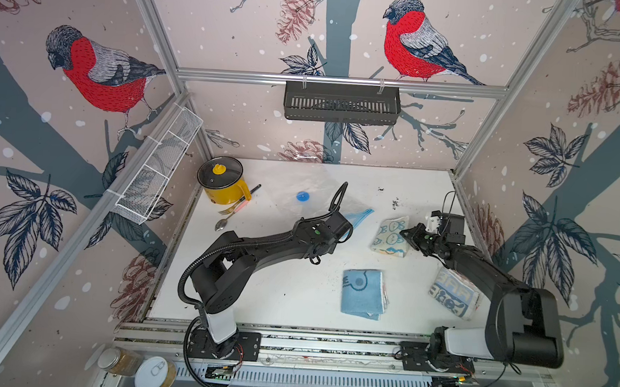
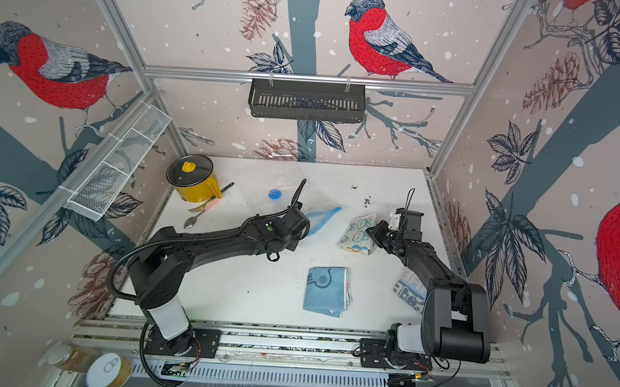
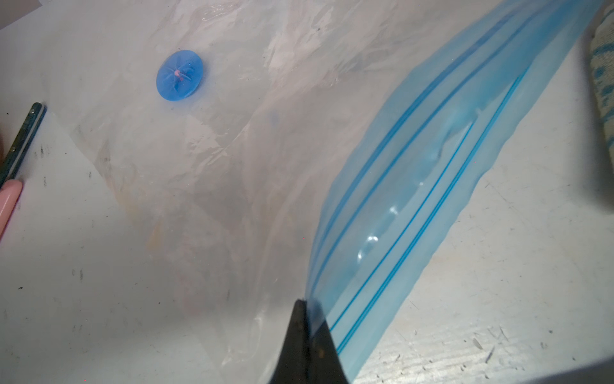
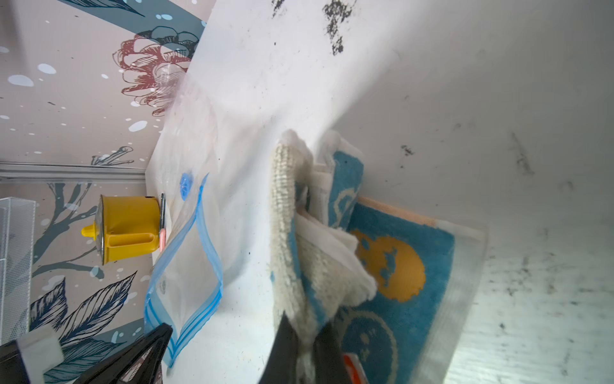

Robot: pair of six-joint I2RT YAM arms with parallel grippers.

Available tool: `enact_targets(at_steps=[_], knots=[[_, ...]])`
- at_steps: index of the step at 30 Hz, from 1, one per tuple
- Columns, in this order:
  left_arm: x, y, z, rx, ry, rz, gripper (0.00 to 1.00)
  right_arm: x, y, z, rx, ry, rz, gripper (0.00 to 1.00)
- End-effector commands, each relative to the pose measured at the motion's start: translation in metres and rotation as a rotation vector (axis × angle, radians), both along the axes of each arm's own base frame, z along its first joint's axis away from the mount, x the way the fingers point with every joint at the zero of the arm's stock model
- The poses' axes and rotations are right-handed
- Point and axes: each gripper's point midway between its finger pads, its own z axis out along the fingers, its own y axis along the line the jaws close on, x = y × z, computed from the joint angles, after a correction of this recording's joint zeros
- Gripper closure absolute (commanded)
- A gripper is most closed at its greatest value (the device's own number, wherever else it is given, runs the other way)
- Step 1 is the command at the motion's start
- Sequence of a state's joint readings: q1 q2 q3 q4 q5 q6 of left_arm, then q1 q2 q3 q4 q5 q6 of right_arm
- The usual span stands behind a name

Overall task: Place the folded towel into the vacuum bag
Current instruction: Adjust the towel at the center of the board.

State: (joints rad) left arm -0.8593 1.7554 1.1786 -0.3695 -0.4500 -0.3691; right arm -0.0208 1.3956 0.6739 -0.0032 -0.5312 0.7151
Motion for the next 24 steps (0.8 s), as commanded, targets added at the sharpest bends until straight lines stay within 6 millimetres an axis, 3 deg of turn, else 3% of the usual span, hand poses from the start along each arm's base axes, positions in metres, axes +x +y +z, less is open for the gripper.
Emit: enact_targets(at_steps=[1, 5, 9, 11, 18, 24], knots=[[0.004, 0.004, 0.006, 0.004, -0.026, 0.025, 1.0, -0.007, -0.005, -0.014, -0.065, 0.05, -0.028, 0.93], [0.003, 0.003, 0.003, 0.004, -0.017, 0.024, 1.0, -0.023, -0.017, -0.031, -0.174, 0.147, -0.069, 0.72], [0.003, 0.002, 0.002, 0.001, -0.013, 0.02, 1.0, -0.031, -0.029, -0.037, -0.241, 0.186, -0.11, 0.38], [0.003, 0.002, 0.001, 0.001, -0.01, 0.019, 1.0, -0.032, -0.03, -0.036, -0.255, 0.191, -0.115, 0.28], [0.004, 0.002, 0.003, 0.001, -0.015, 0.021, 1.0, -0.035, -0.024, -0.044, -0.322, 0.268, -0.092, 0.22], [0.005, 0.002, 0.003, 0.006, -0.018, 0.023, 1.0, -0.037, -0.015, -0.073, -0.402, 0.409, -0.061, 0.28]])
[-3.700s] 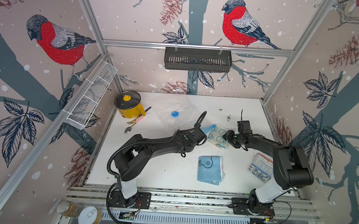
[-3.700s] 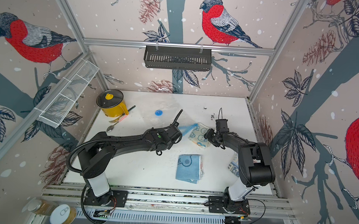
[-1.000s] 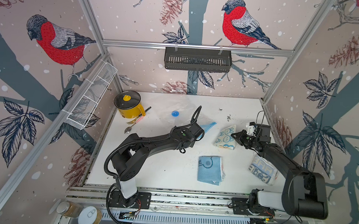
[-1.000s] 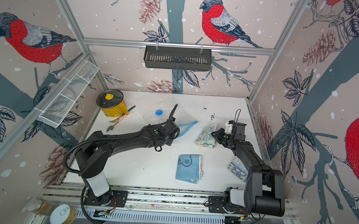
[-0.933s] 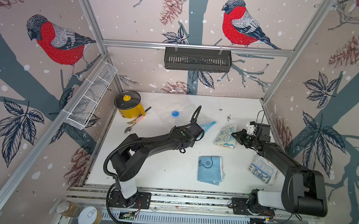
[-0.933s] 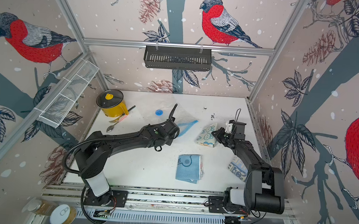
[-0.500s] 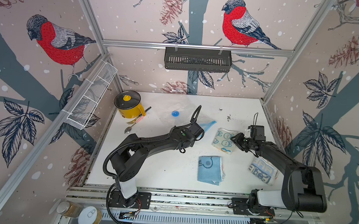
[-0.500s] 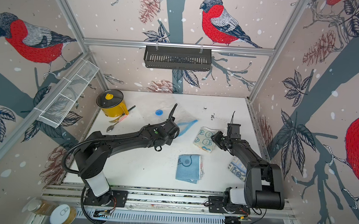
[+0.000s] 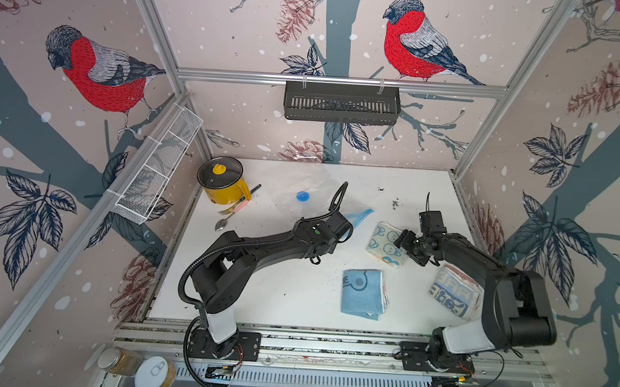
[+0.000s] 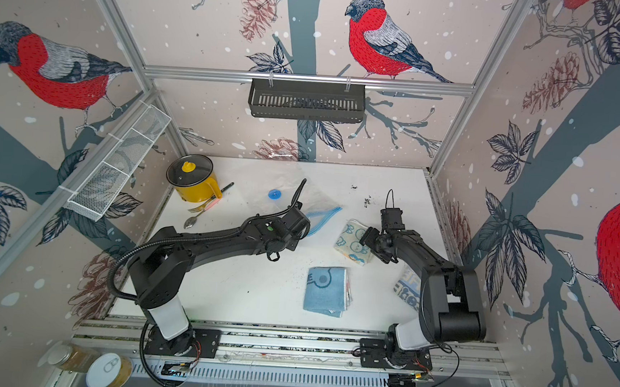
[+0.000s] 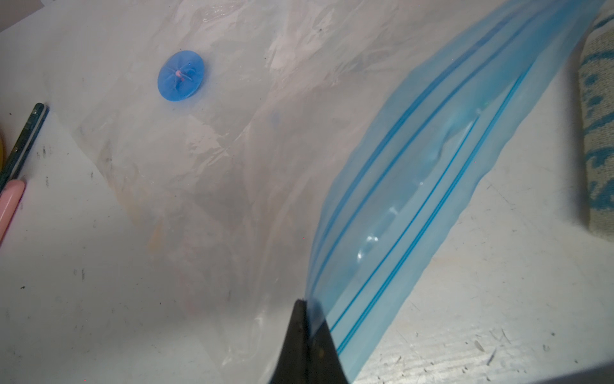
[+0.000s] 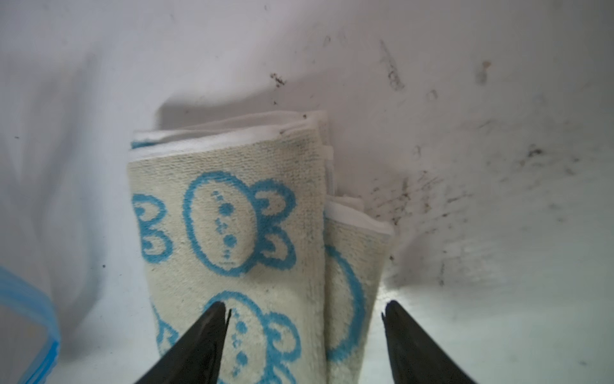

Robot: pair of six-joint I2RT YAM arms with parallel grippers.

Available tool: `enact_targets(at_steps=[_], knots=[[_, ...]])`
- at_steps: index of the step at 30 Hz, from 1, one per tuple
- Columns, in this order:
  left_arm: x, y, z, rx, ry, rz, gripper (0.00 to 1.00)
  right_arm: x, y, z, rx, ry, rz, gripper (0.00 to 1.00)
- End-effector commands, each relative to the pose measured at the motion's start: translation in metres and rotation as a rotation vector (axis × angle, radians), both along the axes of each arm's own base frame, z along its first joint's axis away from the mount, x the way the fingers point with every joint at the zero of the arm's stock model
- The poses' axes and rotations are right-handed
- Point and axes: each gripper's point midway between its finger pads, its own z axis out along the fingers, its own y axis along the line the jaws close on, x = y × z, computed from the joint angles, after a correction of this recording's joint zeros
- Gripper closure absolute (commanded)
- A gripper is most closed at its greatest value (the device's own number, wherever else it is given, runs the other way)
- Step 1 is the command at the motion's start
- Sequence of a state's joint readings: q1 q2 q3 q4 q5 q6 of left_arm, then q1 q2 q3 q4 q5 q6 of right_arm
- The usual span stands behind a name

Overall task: Place the folded towel into the vacuum bag
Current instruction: Pick up the towel from the center of the board.

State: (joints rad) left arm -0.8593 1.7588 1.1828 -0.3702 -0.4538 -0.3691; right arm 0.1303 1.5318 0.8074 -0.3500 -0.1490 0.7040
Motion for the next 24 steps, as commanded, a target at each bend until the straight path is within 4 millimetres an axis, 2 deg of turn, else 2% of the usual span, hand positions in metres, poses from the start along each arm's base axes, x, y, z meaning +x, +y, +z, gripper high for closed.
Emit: enact_targets(at_steps=[1, 5, 10, 15, 16, 20, 24], knots=[[0.004, 0.003, 0.003, 0.006, -0.017, 0.023, 1.0, -0.009, -0.001, -0.017, -0.064, 0.101, -0.002, 0.29], [0.004, 0.004, 0.004, 0.01, -0.021, 0.026, 1.0, -0.007, 0.011, -0.031, -0.155, 0.152, 0.04, 0.32], [0.006, 0.006, 0.006, 0.011, -0.025, 0.033, 1.0, -0.016, 0.015, -0.055, -0.228, 0.23, 0.069, 0.37], [0.007, 0.007, 0.009, 0.009, -0.031, 0.038, 1.0, -0.02, 0.016, -0.069, -0.22, 0.261, 0.081, 0.53], [0.007, 0.008, 0.009, 0.009, -0.031, 0.04, 1.0, -0.02, 0.017, -0.07, -0.216, 0.262, 0.081, 0.54], [0.009, 0.01, 0.011, 0.01, -0.036, 0.048, 1.0, -0.013, 0.022, -0.068, -0.141, 0.219, 0.087, 0.68], [0.01, 0.013, 0.01, 0.019, -0.041, 0.056, 1.0, 0.001, 0.034, -0.049, 0.019, 0.097, 0.113, 0.81]])
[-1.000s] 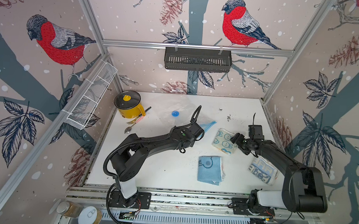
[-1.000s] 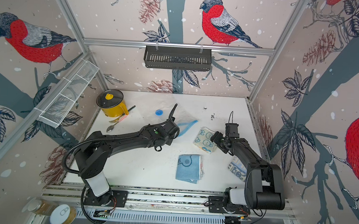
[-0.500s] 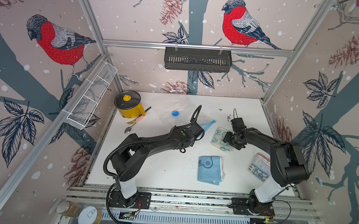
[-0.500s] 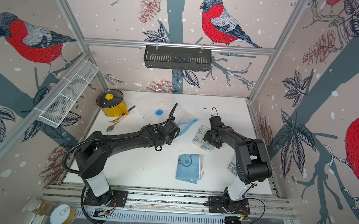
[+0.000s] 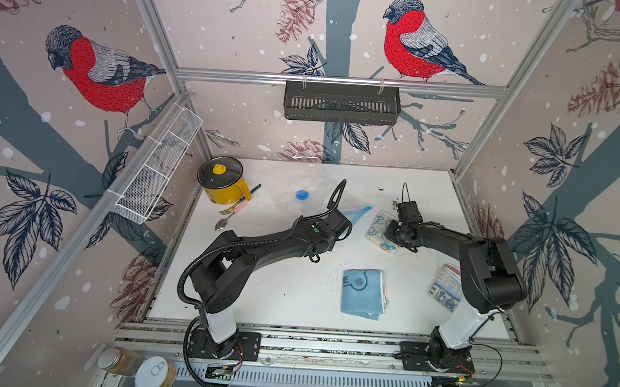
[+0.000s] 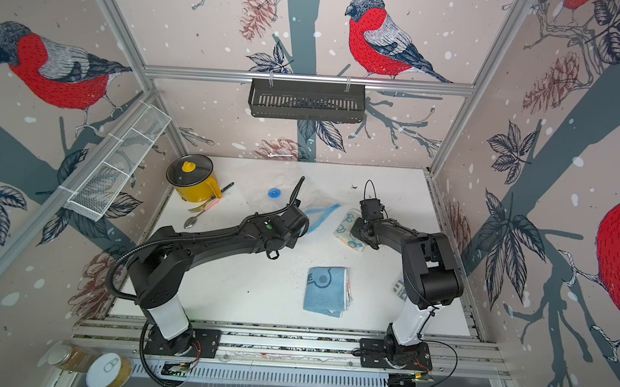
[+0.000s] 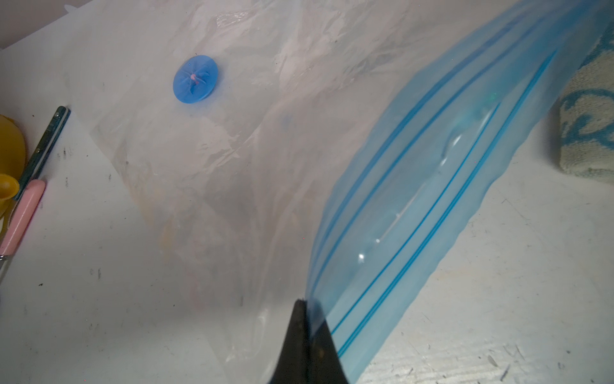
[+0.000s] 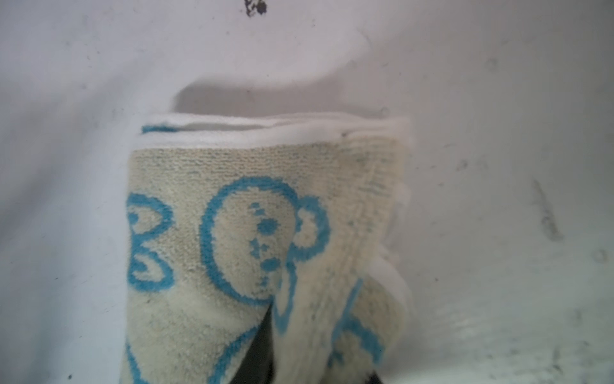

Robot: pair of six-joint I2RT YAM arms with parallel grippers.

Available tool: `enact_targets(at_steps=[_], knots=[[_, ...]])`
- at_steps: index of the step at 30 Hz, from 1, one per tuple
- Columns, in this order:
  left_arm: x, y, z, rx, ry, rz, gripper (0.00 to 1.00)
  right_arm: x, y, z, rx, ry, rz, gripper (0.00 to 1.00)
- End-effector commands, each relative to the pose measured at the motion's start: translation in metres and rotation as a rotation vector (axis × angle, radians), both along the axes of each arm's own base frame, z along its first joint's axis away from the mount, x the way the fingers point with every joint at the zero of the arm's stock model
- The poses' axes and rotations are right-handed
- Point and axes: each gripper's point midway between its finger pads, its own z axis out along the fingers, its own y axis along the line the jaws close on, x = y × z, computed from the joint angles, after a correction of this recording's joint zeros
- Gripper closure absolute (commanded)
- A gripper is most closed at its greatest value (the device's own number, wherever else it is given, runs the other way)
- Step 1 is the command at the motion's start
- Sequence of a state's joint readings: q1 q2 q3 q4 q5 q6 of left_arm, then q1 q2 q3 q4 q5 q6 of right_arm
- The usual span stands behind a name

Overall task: Place the folded towel into the vacuum bag
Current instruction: Pick up the towel from the center of the board.

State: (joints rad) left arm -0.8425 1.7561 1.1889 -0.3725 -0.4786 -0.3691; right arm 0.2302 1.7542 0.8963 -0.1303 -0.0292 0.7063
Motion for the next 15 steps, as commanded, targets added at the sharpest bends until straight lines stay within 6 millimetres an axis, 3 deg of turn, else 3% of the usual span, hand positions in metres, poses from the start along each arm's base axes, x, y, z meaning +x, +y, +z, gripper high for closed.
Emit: enact_targets(at_steps=[1, 8, 15], knots=[[0.003, 0.005, 0.005, 0.01, -0.019, 0.027, 1.0, -0.05, 0.011, -0.017, 0.14, 0.17, 0.081, 0.84], [0.002, 0.005, 0.003, 0.011, -0.011, 0.028, 1.0, -0.03, 0.02, 0.055, 0.269, -0.088, 0.225, 0.97], [0.004, 0.004, 0.007, 0.002, -0.016, 0.028, 1.0, -0.04, 0.035, 0.107, 0.375, -0.205, 0.349, 0.98]])
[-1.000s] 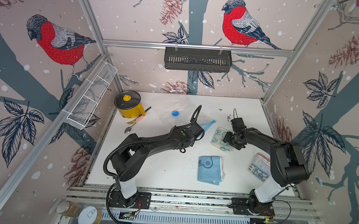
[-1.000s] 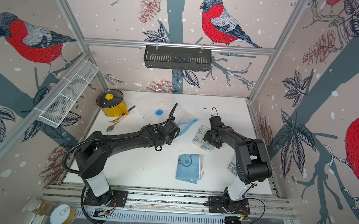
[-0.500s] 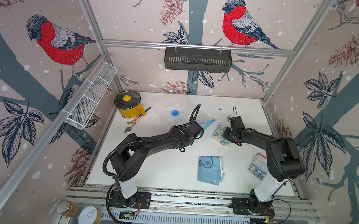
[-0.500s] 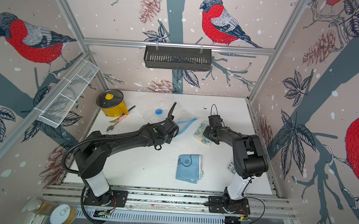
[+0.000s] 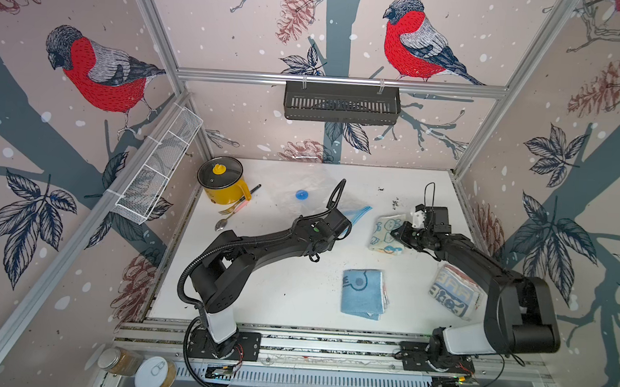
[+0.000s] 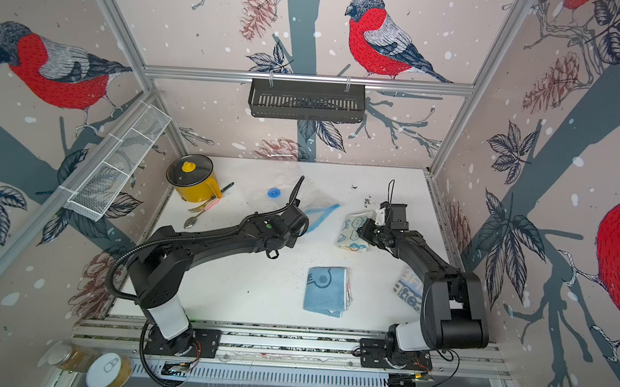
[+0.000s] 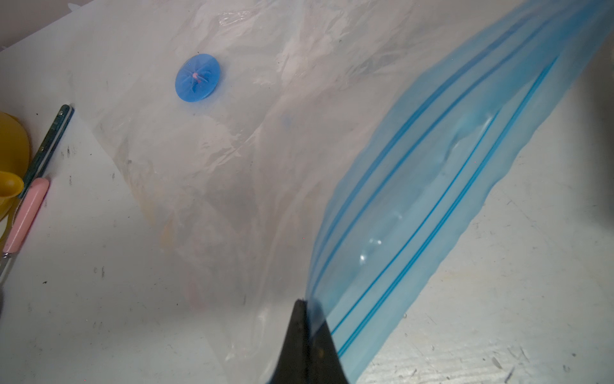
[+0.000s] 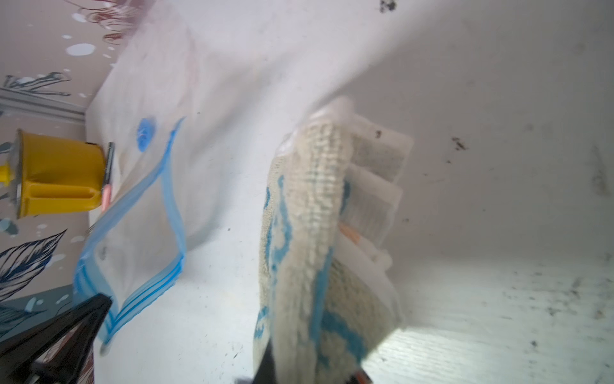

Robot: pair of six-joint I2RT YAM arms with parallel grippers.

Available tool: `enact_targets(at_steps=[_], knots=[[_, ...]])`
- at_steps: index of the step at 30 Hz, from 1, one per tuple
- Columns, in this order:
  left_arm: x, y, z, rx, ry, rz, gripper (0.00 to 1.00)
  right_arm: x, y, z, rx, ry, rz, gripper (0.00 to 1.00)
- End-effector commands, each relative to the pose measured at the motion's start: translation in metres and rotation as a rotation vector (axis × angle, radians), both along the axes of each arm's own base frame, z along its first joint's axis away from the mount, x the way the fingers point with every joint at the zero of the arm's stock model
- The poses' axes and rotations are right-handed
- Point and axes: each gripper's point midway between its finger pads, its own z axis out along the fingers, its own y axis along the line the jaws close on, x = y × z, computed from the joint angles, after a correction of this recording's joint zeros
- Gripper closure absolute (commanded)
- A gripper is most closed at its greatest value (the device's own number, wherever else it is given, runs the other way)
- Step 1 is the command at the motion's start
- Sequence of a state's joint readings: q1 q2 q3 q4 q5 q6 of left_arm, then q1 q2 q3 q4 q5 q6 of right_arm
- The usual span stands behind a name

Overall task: Place the folded towel into the vacuum bag
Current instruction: Pick up the towel from the center of the board, then place the towel in the vacuum bag.

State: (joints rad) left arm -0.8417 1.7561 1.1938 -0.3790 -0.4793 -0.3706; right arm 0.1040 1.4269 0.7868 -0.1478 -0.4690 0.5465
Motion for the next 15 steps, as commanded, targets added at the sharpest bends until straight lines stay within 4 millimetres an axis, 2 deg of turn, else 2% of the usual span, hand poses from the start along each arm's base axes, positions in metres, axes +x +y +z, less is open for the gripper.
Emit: enact_targets(at_steps=[1, 7, 10, 15], knots=[[0.004, 0.004, 0.006, 0.004, -0.019, 0.025, 1.0, -0.013, 0.017, 0.021, 0.076, -0.037, 0.115, 0.98], [0.008, 0.005, 0.01, 0.005, -0.025, 0.023, 1.0, -0.029, 0.033, 0.051, 0.175, -0.08, 0.187, 0.98], [0.009, 0.008, 0.011, 0.005, -0.029, 0.026, 1.0, -0.044, 0.049, 0.059, 0.231, -0.075, 0.252, 0.98], [0.01, 0.007, 0.011, 0.0, -0.032, 0.021, 1.0, -0.065, 0.088, 0.062, 0.278, -0.051, 0.381, 0.98]])
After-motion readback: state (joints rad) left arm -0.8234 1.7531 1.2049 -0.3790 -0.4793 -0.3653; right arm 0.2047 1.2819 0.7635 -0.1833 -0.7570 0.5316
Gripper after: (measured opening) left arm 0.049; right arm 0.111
